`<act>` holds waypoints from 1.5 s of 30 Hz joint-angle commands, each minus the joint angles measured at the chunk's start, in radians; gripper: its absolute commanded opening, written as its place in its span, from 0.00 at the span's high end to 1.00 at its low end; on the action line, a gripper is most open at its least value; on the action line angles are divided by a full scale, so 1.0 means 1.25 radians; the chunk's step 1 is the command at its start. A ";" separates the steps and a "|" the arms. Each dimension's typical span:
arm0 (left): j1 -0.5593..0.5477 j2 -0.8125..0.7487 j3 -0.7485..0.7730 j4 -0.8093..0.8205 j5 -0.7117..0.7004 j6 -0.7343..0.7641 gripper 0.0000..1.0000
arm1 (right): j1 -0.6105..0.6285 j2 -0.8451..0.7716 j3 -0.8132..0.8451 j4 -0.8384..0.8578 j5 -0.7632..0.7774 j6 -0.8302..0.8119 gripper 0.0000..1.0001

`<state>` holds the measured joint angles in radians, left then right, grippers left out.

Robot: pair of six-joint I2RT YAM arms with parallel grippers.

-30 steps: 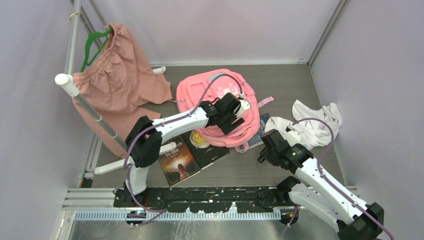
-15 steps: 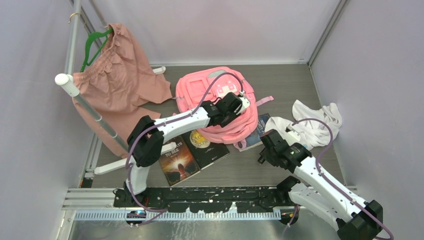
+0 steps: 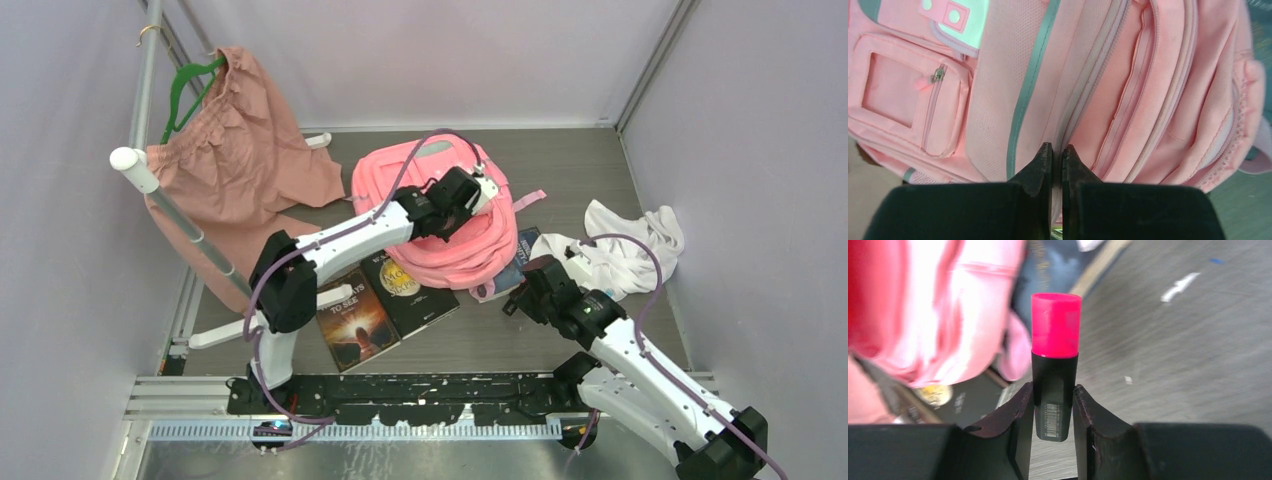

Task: Pack the student bag
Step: Place the stationery in the student bag.

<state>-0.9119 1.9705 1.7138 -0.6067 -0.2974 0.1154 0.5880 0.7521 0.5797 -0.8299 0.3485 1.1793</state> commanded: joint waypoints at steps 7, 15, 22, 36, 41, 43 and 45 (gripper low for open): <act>0.100 -0.072 0.162 -0.126 0.339 -0.163 1.00 | 0.006 0.065 0.019 0.382 -0.120 -0.008 0.99; 0.102 -0.097 0.127 -0.125 0.383 -0.169 1.00 | 0.011 0.309 0.126 0.588 -0.203 0.072 0.99; 0.104 -0.130 0.078 -0.106 0.395 -0.184 1.00 | 0.020 0.367 0.189 0.603 -0.197 0.086 0.99; 0.105 -0.126 0.078 -0.103 0.410 -0.178 1.00 | 0.026 0.221 0.165 0.533 -0.116 0.126 0.99; 0.105 -0.126 0.092 -0.122 0.411 -0.174 1.00 | 0.026 0.254 0.156 0.542 -0.107 0.131 0.99; 0.105 -0.136 0.079 -0.110 0.421 -0.184 1.00 | 0.026 0.279 0.144 0.572 -0.105 0.136 0.99; 0.105 -0.152 0.056 -0.091 0.422 -0.197 1.00 | 0.025 0.301 0.139 0.597 -0.103 0.135 0.99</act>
<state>-0.7704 1.8919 1.7870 -0.7448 0.1570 -0.0807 0.6144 1.0843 0.7532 -0.1669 0.1829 1.3285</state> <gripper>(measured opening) 0.043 0.352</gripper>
